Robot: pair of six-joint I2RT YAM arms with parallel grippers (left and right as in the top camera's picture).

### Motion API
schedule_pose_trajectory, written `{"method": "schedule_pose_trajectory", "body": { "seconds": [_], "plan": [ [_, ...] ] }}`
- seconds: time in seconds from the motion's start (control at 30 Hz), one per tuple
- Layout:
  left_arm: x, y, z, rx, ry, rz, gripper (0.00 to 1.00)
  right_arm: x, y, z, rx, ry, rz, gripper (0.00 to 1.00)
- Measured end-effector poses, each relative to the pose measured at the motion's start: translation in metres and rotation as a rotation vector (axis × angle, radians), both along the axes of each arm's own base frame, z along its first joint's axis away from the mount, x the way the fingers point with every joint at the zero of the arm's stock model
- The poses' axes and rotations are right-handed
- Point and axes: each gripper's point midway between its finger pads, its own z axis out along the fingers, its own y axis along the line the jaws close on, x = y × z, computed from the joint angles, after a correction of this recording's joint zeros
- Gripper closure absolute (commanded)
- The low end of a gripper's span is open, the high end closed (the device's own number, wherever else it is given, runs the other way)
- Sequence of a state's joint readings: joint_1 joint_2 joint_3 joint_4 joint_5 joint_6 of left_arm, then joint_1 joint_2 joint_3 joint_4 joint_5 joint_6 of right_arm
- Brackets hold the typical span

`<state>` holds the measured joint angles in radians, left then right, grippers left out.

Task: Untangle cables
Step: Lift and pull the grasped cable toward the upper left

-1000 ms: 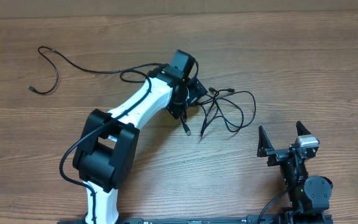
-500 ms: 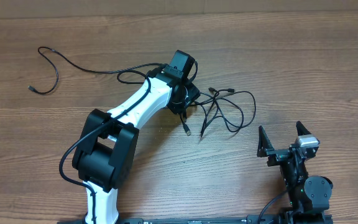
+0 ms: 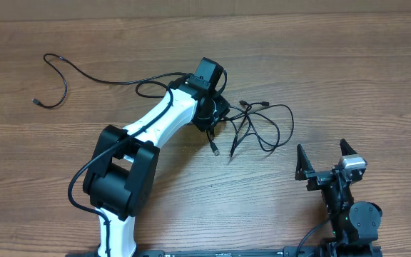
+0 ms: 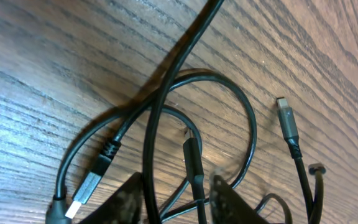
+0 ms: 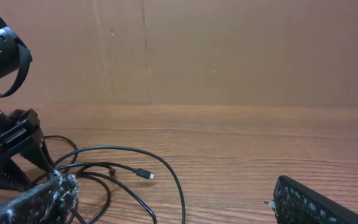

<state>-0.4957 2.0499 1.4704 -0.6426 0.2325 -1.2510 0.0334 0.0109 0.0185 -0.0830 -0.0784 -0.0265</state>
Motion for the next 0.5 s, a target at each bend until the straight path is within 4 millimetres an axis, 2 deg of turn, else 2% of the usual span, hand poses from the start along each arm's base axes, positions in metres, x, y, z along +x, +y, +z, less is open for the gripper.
{"method": "schedule_pose_trajectory", "body": {
  "seconds": [0.07, 0.17, 0.4, 0.5],
  "plan": [
    [-0.0002, -0.0003, 0.0001, -0.003, 0.002, 0.003, 0.75, 0.0000, 0.0000, 0.0000, 0.000, 0.000, 0.000, 0.00],
    [-0.0003, -0.0004, 0.0001, -0.004, 0.004, 0.006, 0.96, 0.0000, 0.0000, 0.0000, 0.001, 0.000, 0.000, 0.00],
    [0.0008, -0.0011, 0.0007, -0.001, -0.011, -0.021, 0.96, 0.0000, 0.0000, 0.0001, 0.000, 0.000, 0.000, 0.00],
    [0.0047, -0.0031, 0.0079, 0.006, -0.043, -0.078, 0.96, 0.0000, 0.0001, 0.0000, 0.000, 0.000, 0.000, 0.00]
  ]
}}
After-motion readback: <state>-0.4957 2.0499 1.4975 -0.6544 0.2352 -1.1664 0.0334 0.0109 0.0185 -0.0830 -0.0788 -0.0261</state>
